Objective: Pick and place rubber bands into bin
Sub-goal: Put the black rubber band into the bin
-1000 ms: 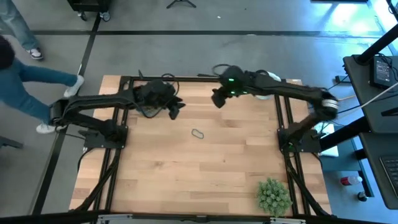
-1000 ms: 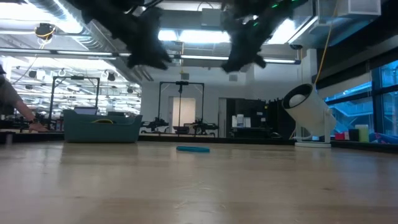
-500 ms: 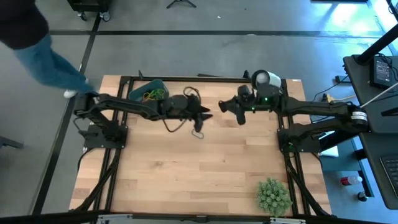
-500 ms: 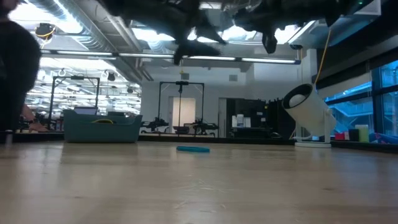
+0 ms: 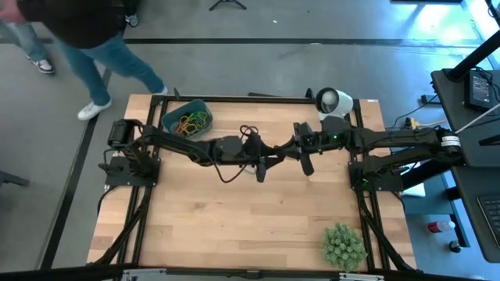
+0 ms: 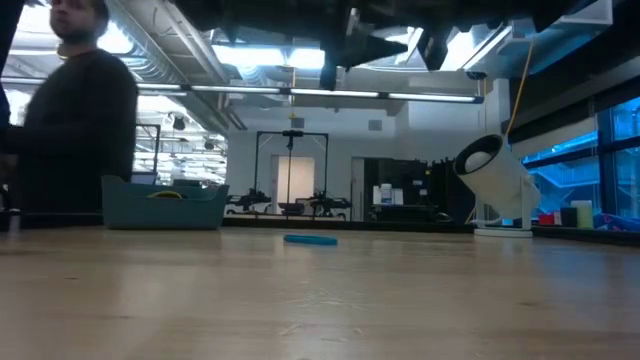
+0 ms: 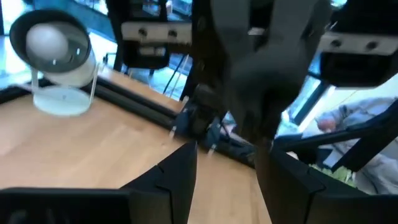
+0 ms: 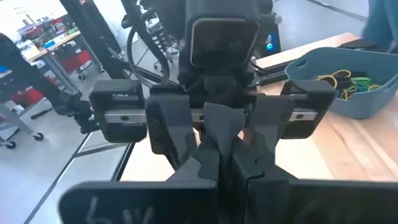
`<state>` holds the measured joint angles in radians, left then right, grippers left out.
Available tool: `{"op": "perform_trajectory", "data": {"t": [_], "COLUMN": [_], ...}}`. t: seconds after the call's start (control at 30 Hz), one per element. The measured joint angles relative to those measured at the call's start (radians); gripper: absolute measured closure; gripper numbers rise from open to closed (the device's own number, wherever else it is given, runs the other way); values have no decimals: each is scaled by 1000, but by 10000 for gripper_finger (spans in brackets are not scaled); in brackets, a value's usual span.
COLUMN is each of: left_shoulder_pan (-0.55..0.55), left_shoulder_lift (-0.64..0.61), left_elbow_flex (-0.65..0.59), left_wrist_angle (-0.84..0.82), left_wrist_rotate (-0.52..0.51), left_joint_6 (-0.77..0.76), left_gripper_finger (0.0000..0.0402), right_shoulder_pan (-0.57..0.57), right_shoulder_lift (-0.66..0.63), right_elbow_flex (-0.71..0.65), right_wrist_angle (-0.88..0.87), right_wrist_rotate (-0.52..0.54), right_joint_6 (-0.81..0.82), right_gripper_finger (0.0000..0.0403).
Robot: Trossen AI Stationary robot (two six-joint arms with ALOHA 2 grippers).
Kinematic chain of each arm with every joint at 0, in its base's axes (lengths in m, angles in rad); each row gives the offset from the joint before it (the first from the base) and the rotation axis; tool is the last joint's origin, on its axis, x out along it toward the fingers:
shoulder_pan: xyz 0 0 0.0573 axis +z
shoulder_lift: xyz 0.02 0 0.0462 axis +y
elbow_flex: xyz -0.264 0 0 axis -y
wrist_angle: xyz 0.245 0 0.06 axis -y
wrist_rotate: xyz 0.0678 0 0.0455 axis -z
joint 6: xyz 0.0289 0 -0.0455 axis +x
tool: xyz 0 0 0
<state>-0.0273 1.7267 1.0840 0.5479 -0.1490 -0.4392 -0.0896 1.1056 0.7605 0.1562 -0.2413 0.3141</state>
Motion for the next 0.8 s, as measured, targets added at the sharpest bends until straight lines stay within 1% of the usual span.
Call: {"op": "perform_trajectory", "data": {"t": [0.17, 0.37, 0.6, 0.8], "left_shoulder_pan": [-16, -18, -19, -19], "left_shoulder_lift": [0, -1, -1, -1], "left_elbow_flex": [0, 0, 0, 0], "left_wrist_angle": [56, 75, 81, 85], "left_wrist_rotate": [-15, -45, -42, -15], "left_joint_6": [5, 4, -8, -11], "left_gripper_finger": [247, 247, 247, 247], "right_shoulder_pan": [4, 4, 4, -6], "right_shoulder_lift": [-5, -4, -4, -4], "right_elbow_flex": [0, 1, 2, 2], "right_wrist_angle": [-3, -3, -2, -7], "right_wrist_rotate": [1, -4, -5, -6], "right_joint_6": [-8, -17, -34, -35], "right_gripper_finger": [399, 399, 399, 399]}}
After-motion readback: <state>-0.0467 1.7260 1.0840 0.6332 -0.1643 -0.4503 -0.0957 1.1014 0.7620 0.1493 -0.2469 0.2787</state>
